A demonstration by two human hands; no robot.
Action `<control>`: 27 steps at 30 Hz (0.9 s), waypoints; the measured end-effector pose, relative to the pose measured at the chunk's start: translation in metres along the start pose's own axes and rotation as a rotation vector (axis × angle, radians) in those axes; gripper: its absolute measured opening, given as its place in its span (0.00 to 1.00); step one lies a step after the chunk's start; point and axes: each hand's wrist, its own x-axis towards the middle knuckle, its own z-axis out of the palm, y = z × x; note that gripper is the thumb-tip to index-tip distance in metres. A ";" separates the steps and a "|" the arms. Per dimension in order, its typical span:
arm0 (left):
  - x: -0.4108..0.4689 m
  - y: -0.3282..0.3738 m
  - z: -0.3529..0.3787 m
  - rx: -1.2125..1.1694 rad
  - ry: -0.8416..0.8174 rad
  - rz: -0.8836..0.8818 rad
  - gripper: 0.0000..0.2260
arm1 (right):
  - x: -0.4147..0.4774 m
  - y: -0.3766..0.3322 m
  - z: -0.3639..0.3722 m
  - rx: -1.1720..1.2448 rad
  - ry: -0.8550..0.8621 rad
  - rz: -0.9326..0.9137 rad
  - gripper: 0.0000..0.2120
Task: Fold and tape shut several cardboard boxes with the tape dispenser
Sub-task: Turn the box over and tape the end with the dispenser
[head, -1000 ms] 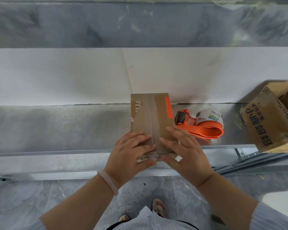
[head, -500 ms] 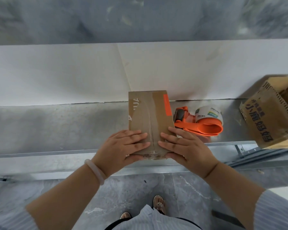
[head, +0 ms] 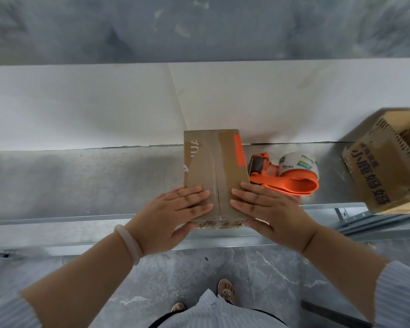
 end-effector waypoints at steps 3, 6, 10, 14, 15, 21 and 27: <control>0.006 0.016 0.002 -0.044 0.111 -0.124 0.19 | 0.006 -0.015 0.008 0.141 0.148 0.121 0.19; 0.015 0.028 0.012 -0.049 0.245 -0.188 0.14 | 0.012 -0.029 0.022 0.199 0.276 0.189 0.12; 0.018 0.027 0.017 -0.050 0.305 -0.187 0.10 | 0.011 -0.029 0.028 0.225 0.324 0.208 0.11; 0.012 0.012 0.011 -0.087 0.214 -0.110 0.11 | 0.009 -0.020 0.021 0.218 0.229 0.156 0.13; 0.009 0.008 0.009 -0.131 0.190 -0.104 0.12 | 0.007 -0.018 0.019 0.233 0.200 0.153 0.14; 0.001 0.002 0.003 -0.290 0.162 -0.155 0.14 | 0.007 -0.011 0.007 0.346 0.085 0.207 0.16; 0.000 0.005 0.005 -0.299 0.156 -0.156 0.15 | -0.003 -0.018 0.013 0.175 0.005 0.249 0.25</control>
